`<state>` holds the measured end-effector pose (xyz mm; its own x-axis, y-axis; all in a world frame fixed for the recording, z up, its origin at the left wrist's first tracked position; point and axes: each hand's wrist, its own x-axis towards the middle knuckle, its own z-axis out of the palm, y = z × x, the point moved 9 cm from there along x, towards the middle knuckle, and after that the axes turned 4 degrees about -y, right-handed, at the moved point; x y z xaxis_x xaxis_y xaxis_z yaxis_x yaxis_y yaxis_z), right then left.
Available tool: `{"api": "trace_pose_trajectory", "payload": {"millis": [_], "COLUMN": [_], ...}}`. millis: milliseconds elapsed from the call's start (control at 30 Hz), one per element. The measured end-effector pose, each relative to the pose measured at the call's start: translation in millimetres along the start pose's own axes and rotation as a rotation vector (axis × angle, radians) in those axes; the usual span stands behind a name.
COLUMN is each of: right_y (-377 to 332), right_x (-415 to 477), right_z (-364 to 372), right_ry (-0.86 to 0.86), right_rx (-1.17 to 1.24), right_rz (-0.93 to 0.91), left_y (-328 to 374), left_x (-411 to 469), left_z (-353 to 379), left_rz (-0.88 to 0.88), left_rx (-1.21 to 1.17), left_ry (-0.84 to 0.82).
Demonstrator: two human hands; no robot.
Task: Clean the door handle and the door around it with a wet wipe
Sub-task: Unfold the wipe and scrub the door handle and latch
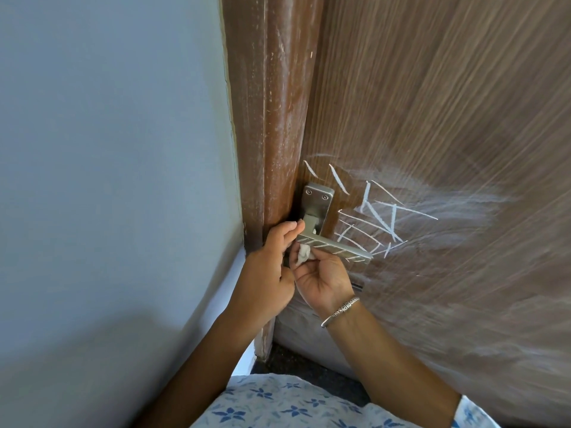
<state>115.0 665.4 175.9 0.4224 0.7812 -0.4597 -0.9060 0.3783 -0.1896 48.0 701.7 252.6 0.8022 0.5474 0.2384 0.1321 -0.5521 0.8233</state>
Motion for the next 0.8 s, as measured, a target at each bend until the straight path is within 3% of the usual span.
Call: {"api": "trace_pose_trajectory", "payload": {"millis": [367,633,800], "right_y": [3,-1,-18], "right_x": [6,-1,-5], "right_z": [1,-4,-16], "right_ry": [0.019,-0.081,-0.022], "right_rx": [0.070,-0.081,-0.077], "right_rz": [-0.038,0.035,-0.064], "left_y": [1,1,1], "left_x": [-1,0,0], "left_z": [0,0,0], "left_rz": [-0.009,-0.015,0.009], "left_rx": [-0.011,-0.003,0.012], "left_ry": [-0.012,-0.026,-0.034]}}
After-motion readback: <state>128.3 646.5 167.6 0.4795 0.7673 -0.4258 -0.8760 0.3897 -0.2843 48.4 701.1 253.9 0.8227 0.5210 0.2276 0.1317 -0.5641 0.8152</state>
